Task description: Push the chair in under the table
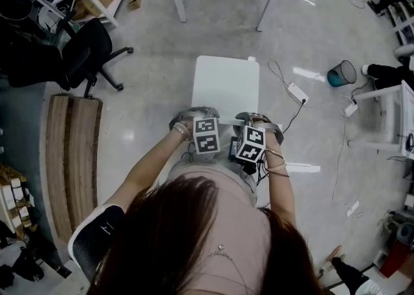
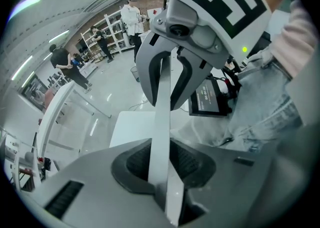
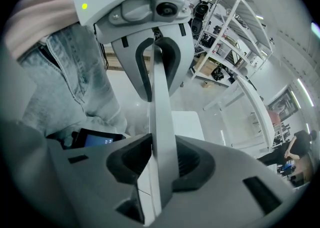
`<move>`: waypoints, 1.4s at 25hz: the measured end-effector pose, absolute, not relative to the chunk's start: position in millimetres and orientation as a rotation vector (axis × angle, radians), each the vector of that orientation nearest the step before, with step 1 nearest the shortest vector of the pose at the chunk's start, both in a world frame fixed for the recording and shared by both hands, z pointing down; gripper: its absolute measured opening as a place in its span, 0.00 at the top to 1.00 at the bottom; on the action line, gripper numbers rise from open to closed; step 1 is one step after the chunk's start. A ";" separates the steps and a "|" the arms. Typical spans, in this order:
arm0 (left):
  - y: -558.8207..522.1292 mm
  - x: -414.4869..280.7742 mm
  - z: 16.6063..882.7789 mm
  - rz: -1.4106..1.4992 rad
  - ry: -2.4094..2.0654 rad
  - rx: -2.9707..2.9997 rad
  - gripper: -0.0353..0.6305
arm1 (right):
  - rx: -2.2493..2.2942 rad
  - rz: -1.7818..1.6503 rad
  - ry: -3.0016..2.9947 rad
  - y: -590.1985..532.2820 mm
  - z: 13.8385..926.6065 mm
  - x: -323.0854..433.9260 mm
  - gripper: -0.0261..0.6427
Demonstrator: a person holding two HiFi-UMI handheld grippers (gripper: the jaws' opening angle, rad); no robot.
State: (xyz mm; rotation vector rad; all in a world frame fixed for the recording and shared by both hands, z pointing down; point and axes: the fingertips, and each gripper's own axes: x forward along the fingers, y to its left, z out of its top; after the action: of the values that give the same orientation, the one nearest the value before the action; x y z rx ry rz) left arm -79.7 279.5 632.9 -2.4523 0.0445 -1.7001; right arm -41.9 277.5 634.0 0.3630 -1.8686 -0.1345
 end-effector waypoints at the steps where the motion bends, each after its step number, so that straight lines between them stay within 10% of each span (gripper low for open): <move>1: 278.0 -78.7 632.9 -1.701 0.043 -2.453 0.81 | 0.365 -0.138 -1.867 275.5 633.9 -40.8 0.78; 35: 206.2 -57.3 636.6 -1.717 0.103 -2.470 0.79 | 0.348 -0.129 -1.868 208.1 636.7 -19.9 0.78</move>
State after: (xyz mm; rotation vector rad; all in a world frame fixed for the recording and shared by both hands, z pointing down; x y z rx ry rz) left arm -57.3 206.2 636.6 -2.4698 0.1030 -1.7170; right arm -19.9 208.1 636.7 0.3483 -1.8682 -0.1286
